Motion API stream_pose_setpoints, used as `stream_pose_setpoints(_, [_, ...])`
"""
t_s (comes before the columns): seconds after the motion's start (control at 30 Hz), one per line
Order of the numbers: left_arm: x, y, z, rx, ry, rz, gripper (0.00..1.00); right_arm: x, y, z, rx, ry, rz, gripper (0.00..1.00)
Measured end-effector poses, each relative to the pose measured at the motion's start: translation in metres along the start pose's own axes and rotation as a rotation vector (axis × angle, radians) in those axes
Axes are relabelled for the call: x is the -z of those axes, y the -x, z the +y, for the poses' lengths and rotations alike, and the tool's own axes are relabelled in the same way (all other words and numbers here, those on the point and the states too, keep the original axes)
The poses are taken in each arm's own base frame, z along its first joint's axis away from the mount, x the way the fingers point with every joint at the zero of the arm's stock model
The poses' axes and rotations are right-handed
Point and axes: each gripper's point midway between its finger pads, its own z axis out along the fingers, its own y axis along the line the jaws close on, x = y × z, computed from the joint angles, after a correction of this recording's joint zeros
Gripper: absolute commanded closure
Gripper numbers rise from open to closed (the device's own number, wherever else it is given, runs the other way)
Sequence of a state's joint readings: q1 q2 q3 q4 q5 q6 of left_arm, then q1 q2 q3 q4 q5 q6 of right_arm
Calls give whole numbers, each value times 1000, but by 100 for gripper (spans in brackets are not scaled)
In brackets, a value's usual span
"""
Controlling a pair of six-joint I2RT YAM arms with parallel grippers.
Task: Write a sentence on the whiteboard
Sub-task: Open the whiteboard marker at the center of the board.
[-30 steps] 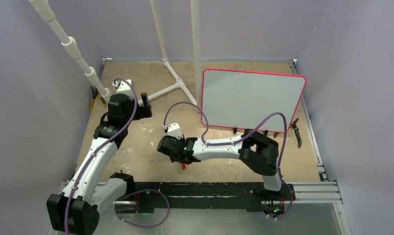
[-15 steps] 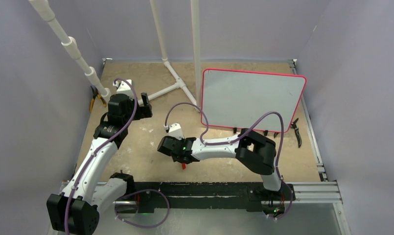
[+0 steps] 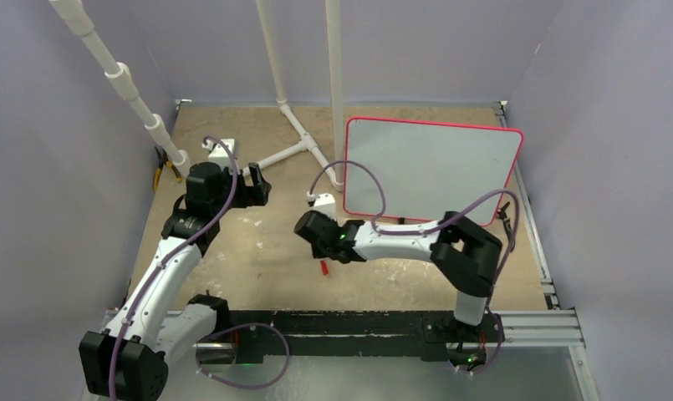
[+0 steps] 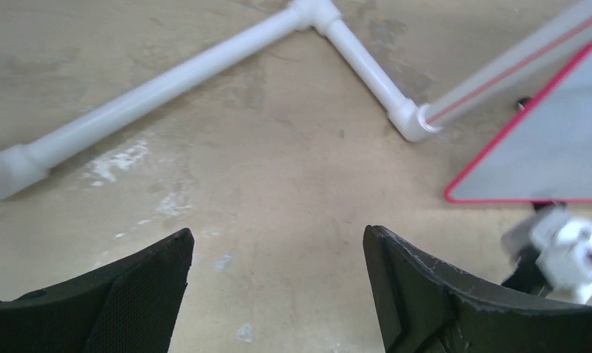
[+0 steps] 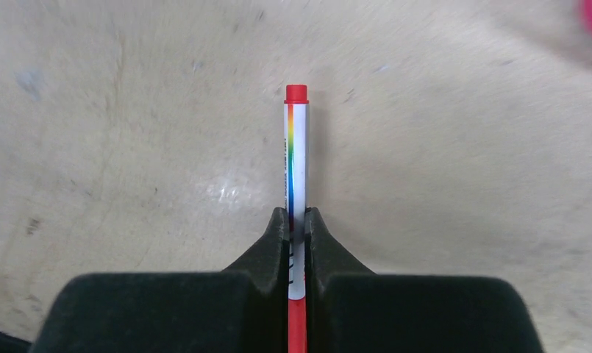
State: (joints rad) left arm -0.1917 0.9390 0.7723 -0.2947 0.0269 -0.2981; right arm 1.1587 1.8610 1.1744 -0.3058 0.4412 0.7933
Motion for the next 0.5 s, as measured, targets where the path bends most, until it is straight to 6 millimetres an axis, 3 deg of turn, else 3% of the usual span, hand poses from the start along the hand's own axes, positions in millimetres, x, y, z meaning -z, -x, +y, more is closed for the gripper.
stream_pose_setpoints(0.07, [0, -8, -13, -1, -68, 18, 21, 8, 17, -10, -51, 24, -32, 100])
stream_pose_setpoints(0.17, [3, -31, -45, -16, -213, 78, 22, 30, 62, -20, -143, 81, -145, 100])
stream_pose_setpoints(0.3, [17, -63, -99, -26, -448, 163, 23, 65, 119, -10, -242, 197, -316, 100])
stream_pose_setpoints(0.4, [27, -74, -122, 10, -574, 180, 22, 87, 142, -4, -287, 270, -403, 100])
stream_pose_setpoints(0.5, [35, -78, -136, 61, -660, 175, 21, 98, 150, -3, -311, 311, -450, 100])
